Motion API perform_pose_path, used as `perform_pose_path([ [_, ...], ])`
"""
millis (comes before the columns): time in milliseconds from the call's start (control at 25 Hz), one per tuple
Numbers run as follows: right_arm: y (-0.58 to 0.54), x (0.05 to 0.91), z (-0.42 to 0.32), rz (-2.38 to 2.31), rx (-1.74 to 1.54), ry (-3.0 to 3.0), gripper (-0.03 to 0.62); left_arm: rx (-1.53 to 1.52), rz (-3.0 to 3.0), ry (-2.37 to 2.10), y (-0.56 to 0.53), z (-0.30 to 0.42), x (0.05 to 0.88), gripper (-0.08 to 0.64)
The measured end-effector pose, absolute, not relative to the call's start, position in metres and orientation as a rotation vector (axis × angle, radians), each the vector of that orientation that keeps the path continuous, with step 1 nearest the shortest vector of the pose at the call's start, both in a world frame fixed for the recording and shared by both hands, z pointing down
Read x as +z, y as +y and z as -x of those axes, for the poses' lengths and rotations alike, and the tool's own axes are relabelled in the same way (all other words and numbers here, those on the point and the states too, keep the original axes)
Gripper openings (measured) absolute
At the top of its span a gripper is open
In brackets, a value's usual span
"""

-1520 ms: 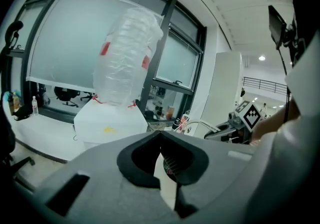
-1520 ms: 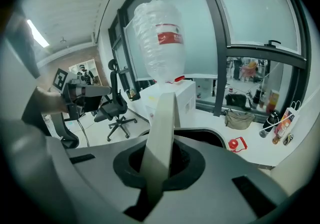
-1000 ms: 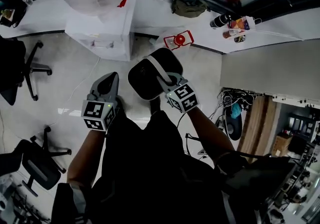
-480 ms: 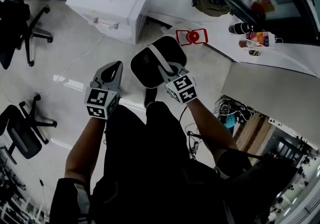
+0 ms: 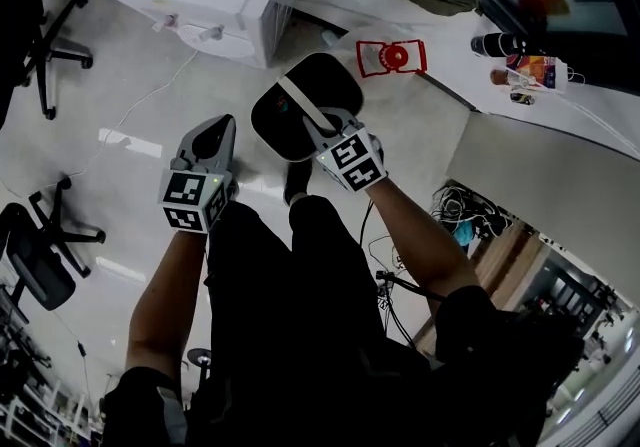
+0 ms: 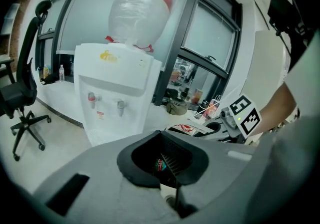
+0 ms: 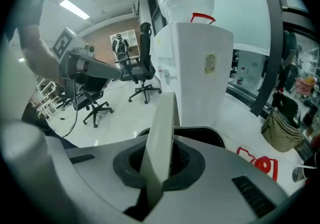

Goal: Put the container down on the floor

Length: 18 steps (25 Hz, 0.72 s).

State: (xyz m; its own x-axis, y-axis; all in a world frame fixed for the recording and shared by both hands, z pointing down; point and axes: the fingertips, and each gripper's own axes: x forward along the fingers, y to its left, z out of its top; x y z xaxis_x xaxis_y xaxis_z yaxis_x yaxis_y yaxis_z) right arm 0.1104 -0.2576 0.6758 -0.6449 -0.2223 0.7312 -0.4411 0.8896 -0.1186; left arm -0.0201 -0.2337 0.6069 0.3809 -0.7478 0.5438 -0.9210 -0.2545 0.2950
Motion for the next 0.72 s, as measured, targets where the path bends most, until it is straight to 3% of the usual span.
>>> perform_pose_path([
  [720,-0.267,0.825,-0.105,-0.396,0.329,-2.203,0.008,0.488,-2.054,-1.318,-0.242,0.004,0.745,0.006],
])
